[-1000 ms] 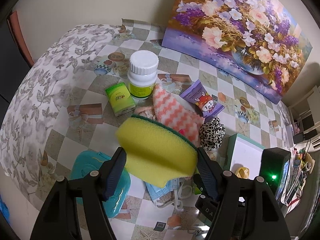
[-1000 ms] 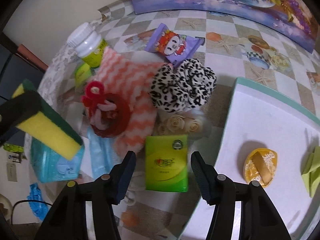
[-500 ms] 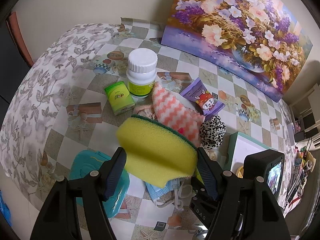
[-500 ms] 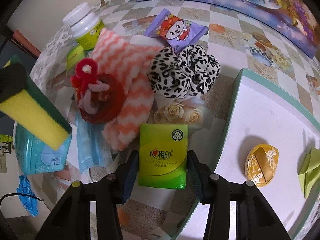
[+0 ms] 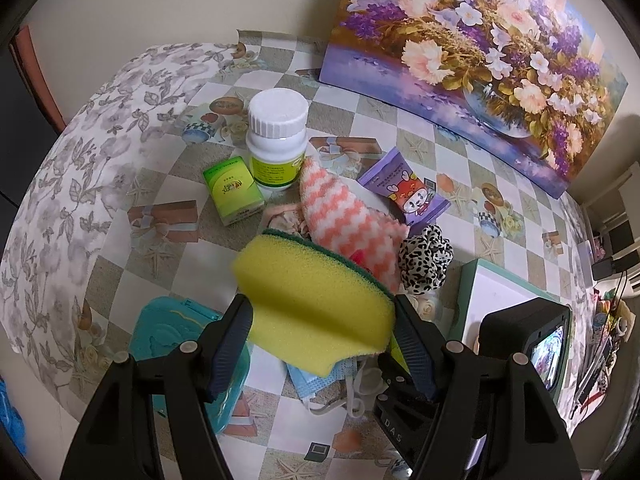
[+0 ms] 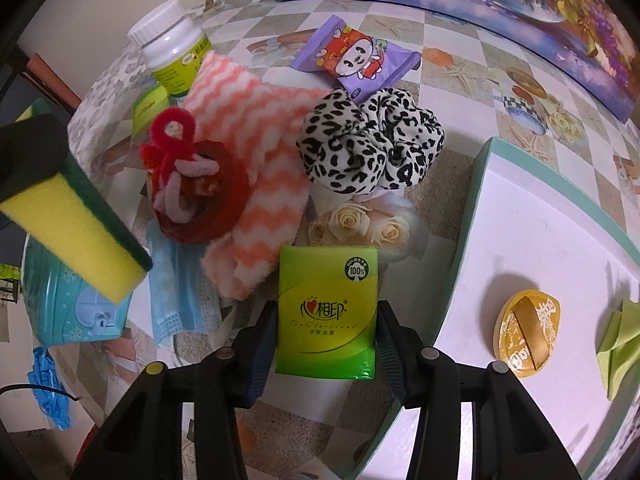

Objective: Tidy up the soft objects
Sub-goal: 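Grasp and lift the green tissue pack with the right gripper, then place the sponge in the white tray with the left gripper while the right gripper places the tissue pack there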

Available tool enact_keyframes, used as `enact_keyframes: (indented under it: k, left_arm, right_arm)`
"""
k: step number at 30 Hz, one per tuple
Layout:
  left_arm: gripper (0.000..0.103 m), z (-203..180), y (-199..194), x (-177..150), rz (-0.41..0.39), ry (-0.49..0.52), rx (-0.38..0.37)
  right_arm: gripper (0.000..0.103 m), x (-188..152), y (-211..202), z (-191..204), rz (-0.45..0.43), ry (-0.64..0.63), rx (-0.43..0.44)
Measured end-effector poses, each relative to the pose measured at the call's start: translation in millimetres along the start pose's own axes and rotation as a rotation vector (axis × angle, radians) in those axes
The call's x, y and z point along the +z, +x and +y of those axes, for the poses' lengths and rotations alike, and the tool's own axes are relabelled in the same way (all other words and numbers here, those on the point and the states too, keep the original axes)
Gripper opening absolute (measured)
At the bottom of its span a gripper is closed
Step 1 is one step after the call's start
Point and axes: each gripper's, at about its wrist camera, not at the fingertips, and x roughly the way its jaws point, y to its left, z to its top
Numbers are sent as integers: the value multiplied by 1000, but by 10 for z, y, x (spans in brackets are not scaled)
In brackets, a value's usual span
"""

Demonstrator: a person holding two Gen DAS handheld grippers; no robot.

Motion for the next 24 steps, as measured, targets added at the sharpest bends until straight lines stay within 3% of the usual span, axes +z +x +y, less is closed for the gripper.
enact_keyframes:
  k: [6, 12, 20, 24]
  left_arm:
    - [72, -17, -114, 10, -35, 4, 6]
    - [72, -139, -358, 5, -100, 31, -5]
    - [72, -565, -528, -92, -132, 125, -45]
    - [72, -855, -526, -196, -124, 208, -58]
  right_arm:
    - [50, 34, -331, -84, -57, 40, 43]
    - [50, 15, -815, -335, -154, 102, 30]
    - [50, -151, -1138, -955, -192, 199, -124]
    - [50, -304, -1185, -1361, -176, 279, -142]
